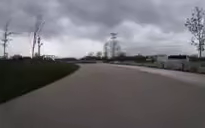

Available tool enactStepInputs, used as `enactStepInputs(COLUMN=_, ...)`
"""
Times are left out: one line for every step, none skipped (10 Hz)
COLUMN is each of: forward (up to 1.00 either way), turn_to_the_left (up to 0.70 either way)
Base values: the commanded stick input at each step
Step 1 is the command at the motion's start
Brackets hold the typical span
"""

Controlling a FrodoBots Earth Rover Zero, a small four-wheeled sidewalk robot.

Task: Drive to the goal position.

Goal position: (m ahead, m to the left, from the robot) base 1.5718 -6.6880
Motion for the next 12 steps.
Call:
enactStepInputs(forward=0.21, turn_to_the_left=-0.41)
enactStepInputs(forward=0.00, turn_to_the_left=-0.45)
enactStepInputs(forward=0.00, turn_to_the_left=-0.45)
enactStepInputs(forward=0.00, turn_to_the_left=-0.45)
enactStepInputs(forward=0.00, turn_to_the_left=-0.45)
enactStepInputs(forward=0.00, turn_to_the_left=-0.45)
enactStepInputs(forward=0.00, turn_to_the_left=-0.45)
enactStepInputs(forward=0.00, turn_to_the_left=-0.45)
enactStepInputs(forward=0.00, turn_to_the_left=-0.45)
enactStepInputs(forward=0.00, turn_to_the_left=-0.45)
enactStepInputs(forward=0.00, turn_to_the_left=-0.45)
enactStepInputs(forward=0.00, turn_to_the_left=-0.45)
